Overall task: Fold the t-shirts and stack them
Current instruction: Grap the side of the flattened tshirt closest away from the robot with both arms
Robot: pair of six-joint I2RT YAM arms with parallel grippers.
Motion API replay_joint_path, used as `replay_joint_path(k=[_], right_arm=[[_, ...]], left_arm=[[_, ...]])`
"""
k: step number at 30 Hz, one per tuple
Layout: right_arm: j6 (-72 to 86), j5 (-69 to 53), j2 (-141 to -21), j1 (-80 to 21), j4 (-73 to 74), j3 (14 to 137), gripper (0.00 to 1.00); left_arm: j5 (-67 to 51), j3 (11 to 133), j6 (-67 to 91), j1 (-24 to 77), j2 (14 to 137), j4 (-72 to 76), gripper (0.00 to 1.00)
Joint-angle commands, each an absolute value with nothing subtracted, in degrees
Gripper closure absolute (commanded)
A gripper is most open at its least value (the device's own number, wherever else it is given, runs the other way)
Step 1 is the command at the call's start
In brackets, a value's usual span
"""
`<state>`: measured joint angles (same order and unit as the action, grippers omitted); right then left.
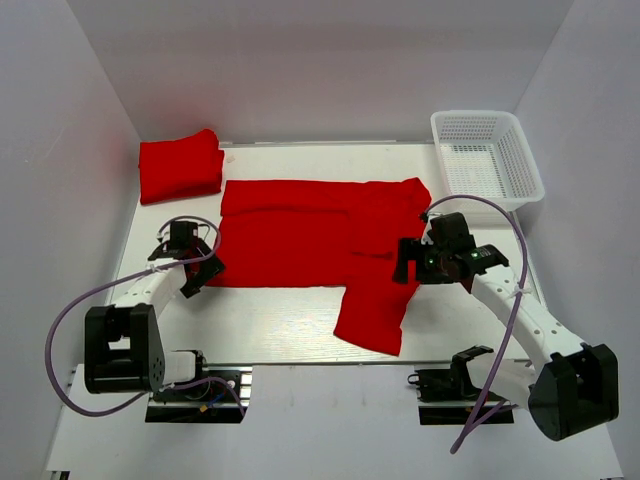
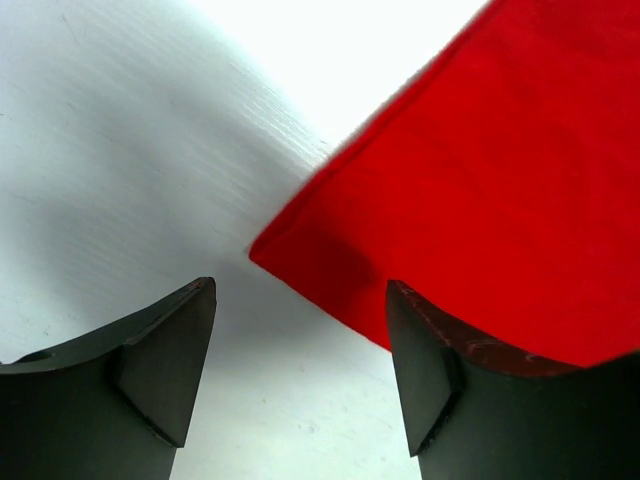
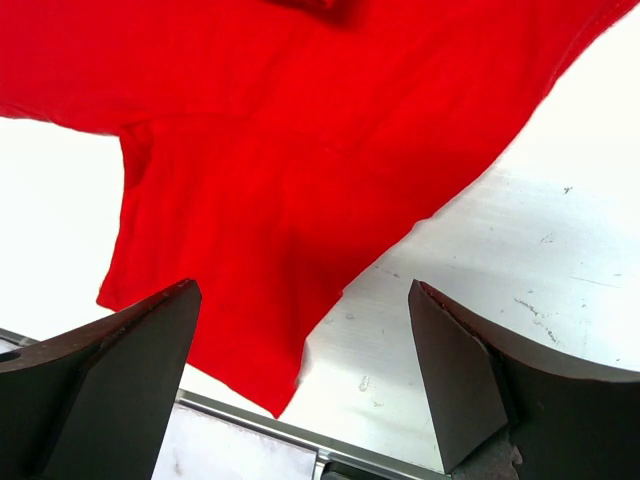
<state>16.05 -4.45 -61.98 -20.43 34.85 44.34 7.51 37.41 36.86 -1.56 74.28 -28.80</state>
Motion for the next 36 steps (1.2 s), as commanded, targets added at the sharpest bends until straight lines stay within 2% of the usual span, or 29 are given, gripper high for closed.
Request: replay_joint_path(k=[1,3,6,7,9,10,11,20,23,24,31,36], right_arm=[[16.4,-4.3,-61.1,-20.6,36.0,44.2,0.1],[16.6,-4.1,-60.8,-20.6,36.6,44.4,0.1],[16.9,-3.3,-59.7,-20.7,37.1,43.9,0.1],[16.6,-3.7,-59.5,-20.7,37.2,43.8,0.1],[16.1,-5.5,-59.8,-20.7,37.5,43.6,0.1],[15.6,-6.4,-59.9,-20.7,38.3,43.5,0.1],[14.7,-6.5,-60.6,-21.3,38.8,43.7,0.1],[13.2,-9.2,-58.9,-29.4,36.0,42.6,0.1],[12.3,-10.7,-60.7,-35.0,33.4,42.5,0.1],[10.5,-11.2,-61.4,-39.6,32.2,42.6,0.1],[5.7,3.4,-69.3,-56.0,33.0,46.3,0.1],[6.1,12.6,-75.1,-61.8,36.1,46.4,0.11]], left_arm=[[9.4,36.6,38.0,-2.0,75.9,-24.2,0.22],[9.4,36.0,38.0,-2.0,77.2,-24.2,0.25],[9.4,35.0,38.0,-2.0,79.3,-23.4,0.41],[8.9,35.0,38.0,-2.0,79.3,-22.6,0.54],[6.7,34.4,38.0,-2.0,80.0,-21.2,0.72],[6.2,34.4,38.0,-2.0,80.0,-20.0,0.94],[5.5,33.7,38.0,-2.0,80.0,-20.0,1.0],[5.5,34.2,35.6,-2.0,77.7,-19.3,1.0],[6.3,34.9,35.6,-2.0,77.2,-19.3,1.0],[6.3,35.8,35.6,-2.0,77.2,-19.3,1.0],[5.5,39.0,35.6,-2.0,79.5,-19.3,1.0],[4.2,39.0,35.0,-2.0,80.8,-18.2,1.0]])
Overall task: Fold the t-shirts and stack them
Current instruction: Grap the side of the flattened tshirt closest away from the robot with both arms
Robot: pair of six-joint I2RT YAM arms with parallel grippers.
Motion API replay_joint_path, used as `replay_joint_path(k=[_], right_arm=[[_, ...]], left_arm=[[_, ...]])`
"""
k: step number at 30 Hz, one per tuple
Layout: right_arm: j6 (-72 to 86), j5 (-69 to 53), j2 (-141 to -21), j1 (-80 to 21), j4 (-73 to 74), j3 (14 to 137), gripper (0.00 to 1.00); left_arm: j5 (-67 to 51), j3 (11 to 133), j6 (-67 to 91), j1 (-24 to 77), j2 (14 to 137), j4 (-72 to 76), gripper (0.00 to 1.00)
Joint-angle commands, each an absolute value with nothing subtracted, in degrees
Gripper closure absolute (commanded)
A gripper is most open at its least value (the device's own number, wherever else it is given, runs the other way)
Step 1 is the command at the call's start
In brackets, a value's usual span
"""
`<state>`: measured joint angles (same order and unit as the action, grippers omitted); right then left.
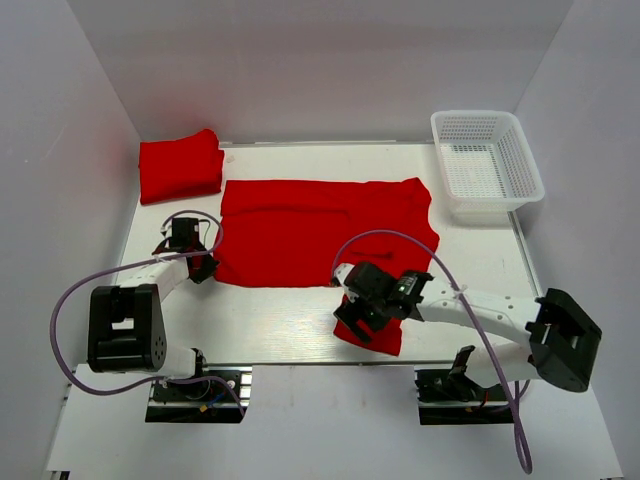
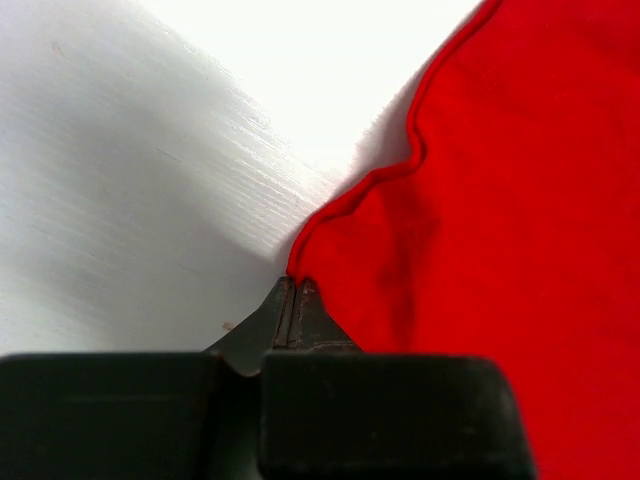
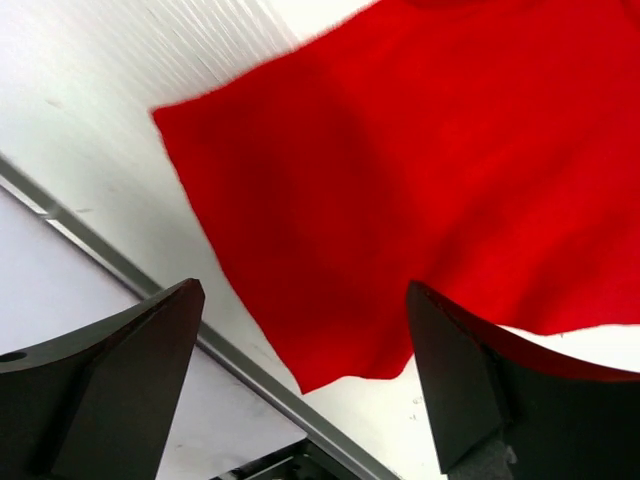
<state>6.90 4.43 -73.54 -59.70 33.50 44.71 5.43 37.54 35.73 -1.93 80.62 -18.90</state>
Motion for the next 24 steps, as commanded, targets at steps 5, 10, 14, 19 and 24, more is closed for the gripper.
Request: replay_joint_path(k=[5,10,14,19,24], right_arm=[[11.0,17.0,-76.5,-66.8,37.4,46.2,0.13],[14.1,19.6,-81.2,-71.2,39.6,48.4,0.15],[16.0,20.3,-83.6,-72.9,40.9,50.6,0.15],[18.5,20.1,-83.7,-73.0,37.0,50.1,0.18],[20.3,20.1,-83.9,-72.9,36.3,48.8,0.35]], left_arm=[[3.7,38.3,35.0,-2.0,80.8,-17.7,1.0],[3.2,38.3,35.0,-2.0,81.3,-17.7,1.0],[3.2,38.3,35.0,-2.0,81.3,-17.7,1.0],[3.2,38.3,34.5,-2.0,81.3,-17.7,1.0],[3.2,38.3,34.5,-2.0,80.8,-17.7,1.0]])
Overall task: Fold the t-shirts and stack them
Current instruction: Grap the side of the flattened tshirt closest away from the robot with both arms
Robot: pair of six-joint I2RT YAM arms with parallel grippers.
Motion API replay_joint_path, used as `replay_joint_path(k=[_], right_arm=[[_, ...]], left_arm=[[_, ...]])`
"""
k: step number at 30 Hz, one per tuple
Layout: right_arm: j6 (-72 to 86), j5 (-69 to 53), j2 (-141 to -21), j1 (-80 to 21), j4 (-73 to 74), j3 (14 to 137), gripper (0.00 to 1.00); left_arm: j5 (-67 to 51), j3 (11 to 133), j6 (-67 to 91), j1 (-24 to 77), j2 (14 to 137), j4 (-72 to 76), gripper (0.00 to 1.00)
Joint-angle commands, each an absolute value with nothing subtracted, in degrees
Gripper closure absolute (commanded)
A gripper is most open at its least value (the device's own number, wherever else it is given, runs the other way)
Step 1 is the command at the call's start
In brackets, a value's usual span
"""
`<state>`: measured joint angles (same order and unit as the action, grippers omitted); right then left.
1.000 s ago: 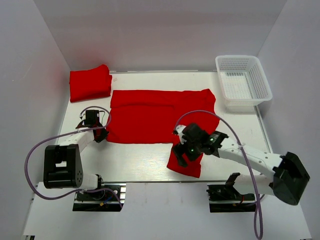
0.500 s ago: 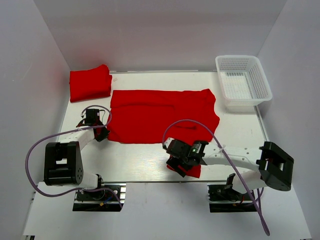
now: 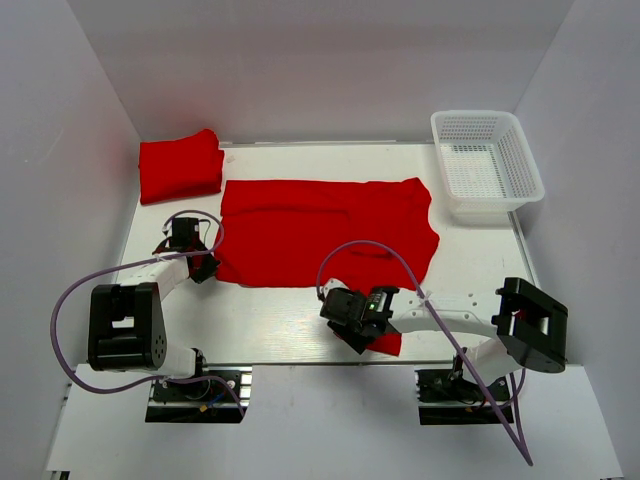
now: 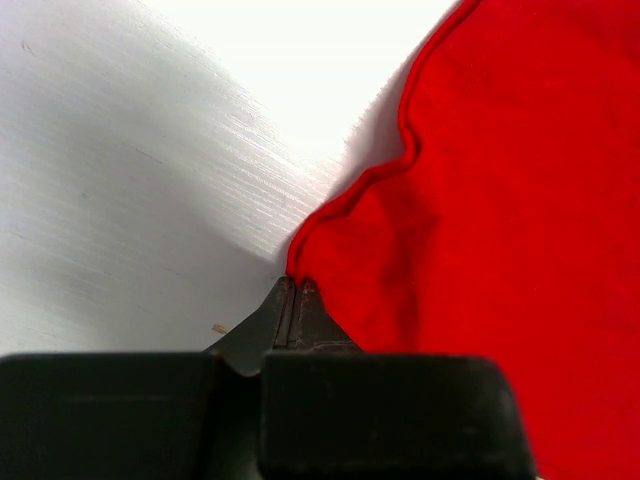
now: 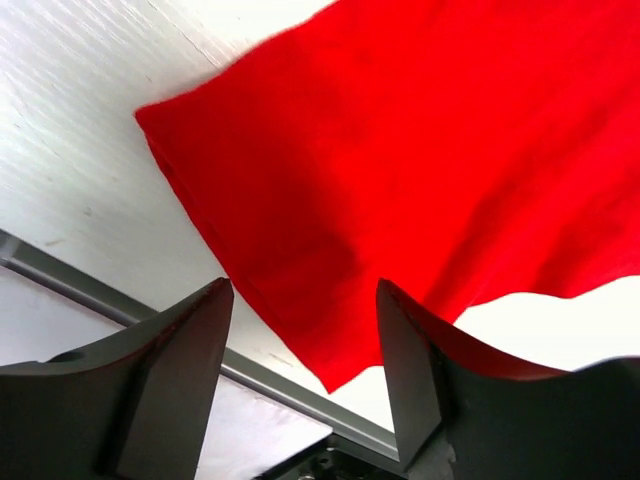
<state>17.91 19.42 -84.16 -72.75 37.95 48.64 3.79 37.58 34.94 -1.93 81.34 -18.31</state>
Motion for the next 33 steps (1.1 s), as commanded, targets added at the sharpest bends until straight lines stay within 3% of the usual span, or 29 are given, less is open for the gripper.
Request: replay_joint_path(k=[1,9,11,15,16,18,20,33], right_arm=[[20.3,19.8,-84.0,-72.9,35.6,48.3,0.35],[21.1,17.2,-85.4,-72.8,32.4,45.4,0.38],[22.0,17.5,-86.4,-72.5,32.0,45.2,0.51],[23.6,18.5,-87.0,-72.1,31.8,44.3,0.6],[24.3,18.4,-87.4,-72.2,31.5,43.4,0.69],[25.0,18.4,-87.5,-71.7,30.9,43.3,0.77],[25.9,19.3,-87.7,-71.5,31.2,43.1,1.0],[20.7,28.4,-77.9,-66.9,31.7,47.9,1.0]], left_arm=[[3.2,38.3,34.5,-2.0,80.8,-17.7,1.0],[3.7,38.3,34.5,-2.0,80.8,-18.7,1.0],[4.2,38.3,34.5,-2.0,80.2,-18.7,1.0],[4.2,38.3,34.5,-2.0,80.2,-18.7,1.0],[4.7,38.3,34.5,-2.0,80.2,-18.7,1.0],[4.7,38.3,34.5,-2.0,80.2,-19.2,1.0],[4.7,38.3,34.5,-2.0,79.7,-19.2,1.0],[1.7,42.3,34.5,-2.0,75.8,-22.7,1.0]])
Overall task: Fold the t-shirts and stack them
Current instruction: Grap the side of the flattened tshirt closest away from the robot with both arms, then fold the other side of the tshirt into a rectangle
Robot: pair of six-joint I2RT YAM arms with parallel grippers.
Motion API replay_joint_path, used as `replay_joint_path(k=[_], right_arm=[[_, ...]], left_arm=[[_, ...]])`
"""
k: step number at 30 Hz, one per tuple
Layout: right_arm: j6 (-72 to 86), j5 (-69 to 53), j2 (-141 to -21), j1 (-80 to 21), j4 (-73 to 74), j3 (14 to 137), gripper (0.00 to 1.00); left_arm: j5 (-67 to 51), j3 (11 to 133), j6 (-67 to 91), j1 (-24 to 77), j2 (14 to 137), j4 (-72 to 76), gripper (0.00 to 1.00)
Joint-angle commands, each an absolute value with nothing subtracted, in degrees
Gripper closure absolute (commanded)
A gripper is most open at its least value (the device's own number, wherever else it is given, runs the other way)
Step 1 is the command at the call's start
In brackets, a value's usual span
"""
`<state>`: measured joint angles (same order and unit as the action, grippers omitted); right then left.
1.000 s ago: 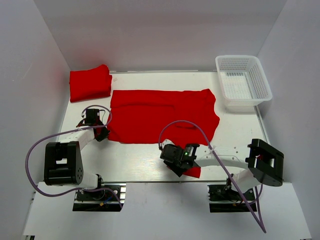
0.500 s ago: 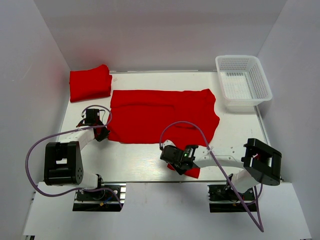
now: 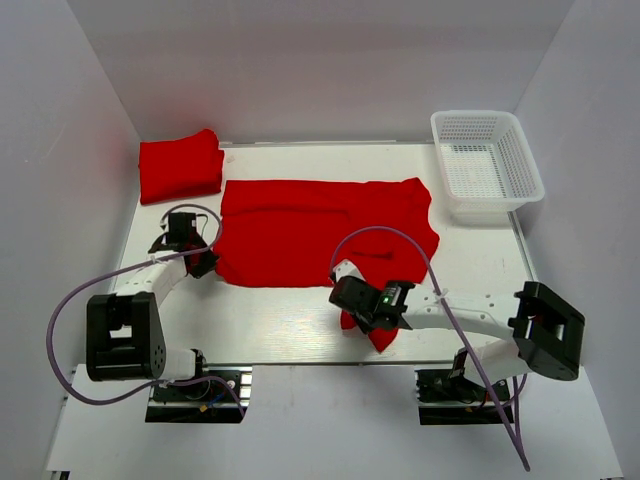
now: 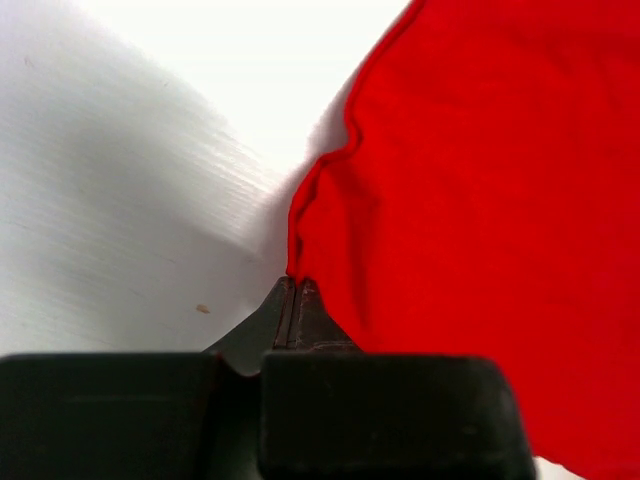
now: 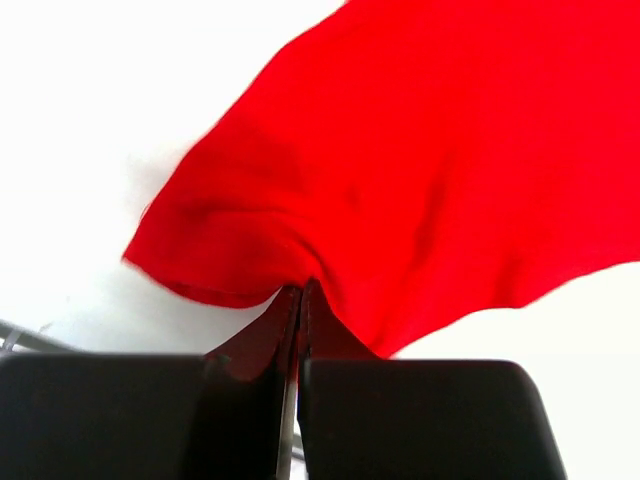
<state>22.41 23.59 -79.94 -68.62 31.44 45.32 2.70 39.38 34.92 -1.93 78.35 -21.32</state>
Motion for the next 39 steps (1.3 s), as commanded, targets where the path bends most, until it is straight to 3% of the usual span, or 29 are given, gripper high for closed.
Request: replay_joint_path(k=[1,12,23,39], right_arm=[[20.3,29.8,-77.9,-66.6,31.8,48.2,1.0],[7.7,37.1,-80.7,-55.8,27.3,54.8,1.0],[-10.8,32.3,-85.8,-44.6,18.2,61.9,1.0],[-18.5,32.2,-96.3,-36.0,17.1,75.7,1.0]], left_arm=[[1.7,43.1,34.5,-2.0,75.8,-23.5,1.0],[-0.1,49.0,35.0,-2.0,79.2,-24.1,1.0],[-0.1,58.5,35.5,-2.0,88.4,-24.1,1.0],[3.3,69.0,35.5,-2.0,98.3,-24.0,1.0]])
